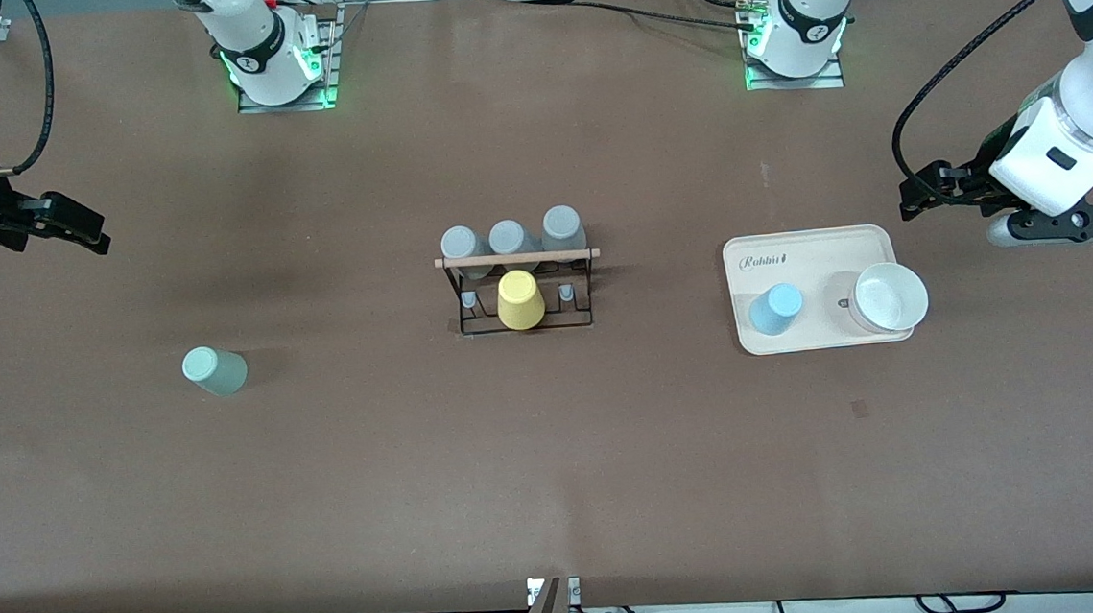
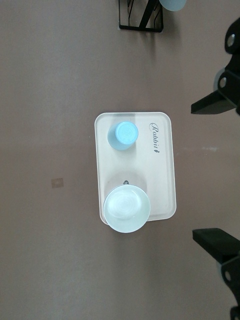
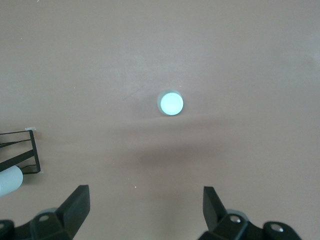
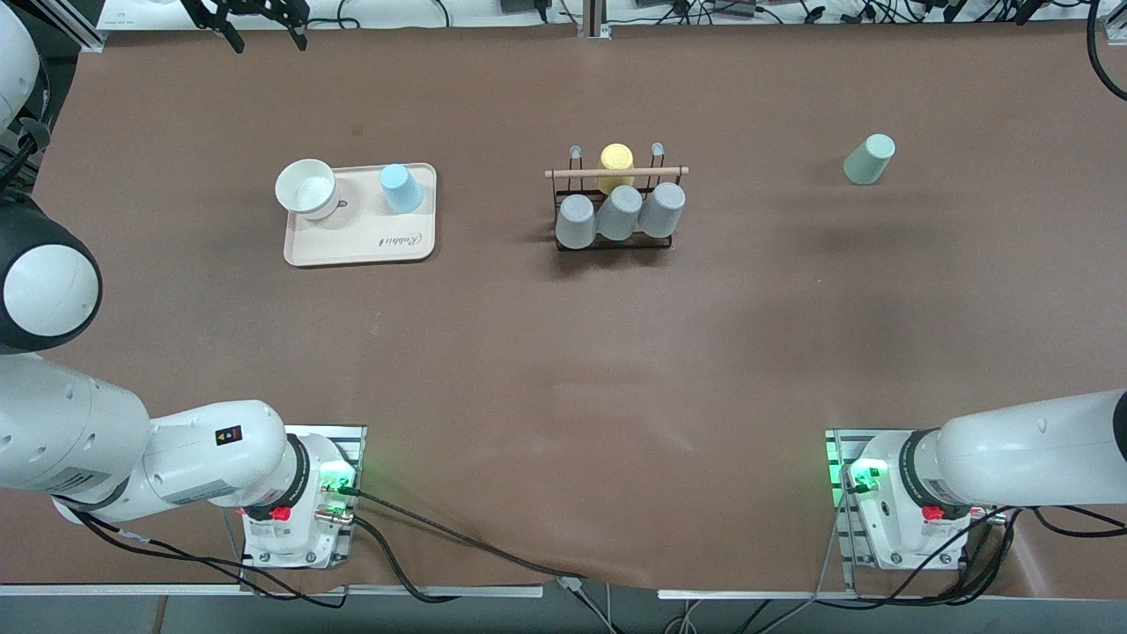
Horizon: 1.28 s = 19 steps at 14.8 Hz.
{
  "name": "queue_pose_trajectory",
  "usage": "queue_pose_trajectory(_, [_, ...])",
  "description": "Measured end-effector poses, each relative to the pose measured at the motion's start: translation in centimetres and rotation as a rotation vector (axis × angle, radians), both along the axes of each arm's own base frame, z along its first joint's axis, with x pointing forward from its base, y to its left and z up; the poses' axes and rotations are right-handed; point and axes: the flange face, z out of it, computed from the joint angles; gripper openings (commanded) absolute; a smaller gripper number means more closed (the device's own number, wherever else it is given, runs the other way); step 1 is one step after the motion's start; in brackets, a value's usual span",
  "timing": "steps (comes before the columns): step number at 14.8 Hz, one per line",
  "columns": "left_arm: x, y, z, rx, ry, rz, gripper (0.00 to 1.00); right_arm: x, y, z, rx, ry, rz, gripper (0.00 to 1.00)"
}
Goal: Hang scattered cups on rack with three cups
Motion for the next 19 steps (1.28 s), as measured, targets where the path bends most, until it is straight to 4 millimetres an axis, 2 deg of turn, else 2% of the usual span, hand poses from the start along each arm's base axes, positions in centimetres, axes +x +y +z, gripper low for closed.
queue_pose_trajectory(10, [0.0, 0.2, 0.0, -0.001, -0.001, 0.002, 1.00, 0.0, 0.0, 0.1, 0.000, 0.000, 0.004, 1.00])
queue_pose_trajectory(14, [0.2, -0.3, 0.1, -0.010, -0.009, -0.005, 1.00, 0.0, 0.0, 0.1, 0.000, -0.001, 0.004, 1.00])
queue_pose_trajectory(17, [1.9, -2.8, -1.5, -0.037, 0.000, -0.053, 1.00, 0.0, 0.0, 0.2, 0.001, -0.001, 0.004, 1.00])
queue_pose_trajectory(19, [4.0, -3.7, -4.5, -0.066, 0.019, -0.067, 1.00, 0.0, 0.0, 0.2, 0.001, -0.001, 0.004, 1.00])
